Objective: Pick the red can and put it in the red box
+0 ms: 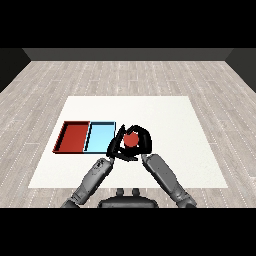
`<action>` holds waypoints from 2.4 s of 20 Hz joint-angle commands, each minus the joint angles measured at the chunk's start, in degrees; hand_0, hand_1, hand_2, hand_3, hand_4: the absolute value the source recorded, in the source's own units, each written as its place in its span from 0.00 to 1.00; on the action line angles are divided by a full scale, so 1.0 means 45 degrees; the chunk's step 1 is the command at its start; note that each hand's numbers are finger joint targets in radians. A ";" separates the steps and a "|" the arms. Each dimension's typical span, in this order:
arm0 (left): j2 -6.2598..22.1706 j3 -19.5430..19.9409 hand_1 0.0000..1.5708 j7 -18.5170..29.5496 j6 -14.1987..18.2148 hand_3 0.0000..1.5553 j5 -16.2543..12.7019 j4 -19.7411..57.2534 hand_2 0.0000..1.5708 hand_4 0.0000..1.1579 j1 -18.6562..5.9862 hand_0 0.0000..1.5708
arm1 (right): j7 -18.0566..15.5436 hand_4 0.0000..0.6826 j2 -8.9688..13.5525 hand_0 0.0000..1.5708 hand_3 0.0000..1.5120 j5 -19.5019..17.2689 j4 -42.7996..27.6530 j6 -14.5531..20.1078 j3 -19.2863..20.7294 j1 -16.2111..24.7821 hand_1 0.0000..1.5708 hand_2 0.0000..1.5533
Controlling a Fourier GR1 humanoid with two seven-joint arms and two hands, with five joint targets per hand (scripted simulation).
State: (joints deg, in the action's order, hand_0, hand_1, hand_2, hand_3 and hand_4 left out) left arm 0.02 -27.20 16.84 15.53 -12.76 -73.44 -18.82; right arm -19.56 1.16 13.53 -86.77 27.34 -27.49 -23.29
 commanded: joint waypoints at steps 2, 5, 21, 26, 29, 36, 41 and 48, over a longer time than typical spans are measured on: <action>-0.0004 -0.0076 0.00 0.0660 -0.0158 0.00 -0.0271 0.0451 0.00 0.00 0.0355 0.00 | 0.0257 0.97 -0.0247 0.96 0.94 -0.0149 -0.0647 0.0406 -0.0570 0.0329 0.96 0.94; 0.0009 0.0076 0.00 -0.0734 -0.0244 0.00 -0.0262 -0.0622 0.00 0.00 0.0088 0.00 | -0.0774 0.95 -0.0252 0.96 0.94 0.0368 -0.0087 -0.0056 -0.0573 0.0438 0.96 0.93; -0.0001 -0.1497 1.00 0.0764 0.4099 0.95 -0.2532 0.1433 0.99 0.97 -0.1363 1.00 | 0.0231 0.96 -0.0254 0.95 0.92 -0.0008 -0.0050 0.0078 -0.0570 -0.0321 0.95 0.93; -0.0002 -0.1108 1.00 0.0120 0.3670 0.95 -0.1749 0.0384 0.99 0.97 -0.0534 1.00 | -0.0790 0.95 -0.0253 0.94 0.92 -0.0117 -0.0124 0.0033 -0.0928 0.0901 0.94 0.93; 0.0000 -0.0539 1.00 0.0370 0.3432 0.95 -0.1148 0.0106 0.99 0.98 -0.0030 1.00 | -0.0753 0.94 -0.0256 0.94 0.92 0.0818 0.1269 0.0375 -0.0611 -0.1087 0.94 0.93; -0.0001 -0.0654 1.00 0.2288 0.3717 0.97 -0.2029 0.0443 1.00 0.99 -0.0555 1.00 | 0.0917 0.00 0.0131 0.59 0.35 0.0287 0.0298 0.0313 -0.0582 -0.0442 0.59 0.60; 0.0348 -0.0875 1.00 0.1905 0.3613 0.97 -0.1435 -0.0956 1.00 0.99 0.0603 1.00 | 0.1516 0.00 -0.0255 0.00 0.00 -0.0770 0.0372 0.0651 -0.0884 -0.0384 0.00 0.00; 0.0003 -0.0401 1.00 0.2551 0.3823 0.96 -0.2059 0.0997 1.00 0.98 -0.0471 1.00 | 0.1922 0.00 -0.0254 0.00 0.00 -0.0859 0.0117 0.0229 -0.0461 -0.0026 0.00 0.00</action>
State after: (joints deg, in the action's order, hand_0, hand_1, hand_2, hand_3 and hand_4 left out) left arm 0.58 -31.28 27.52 34.72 -21.20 -69.86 -20.09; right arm -12.96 0.18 11.76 -85.00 29.77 -31.04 -25.23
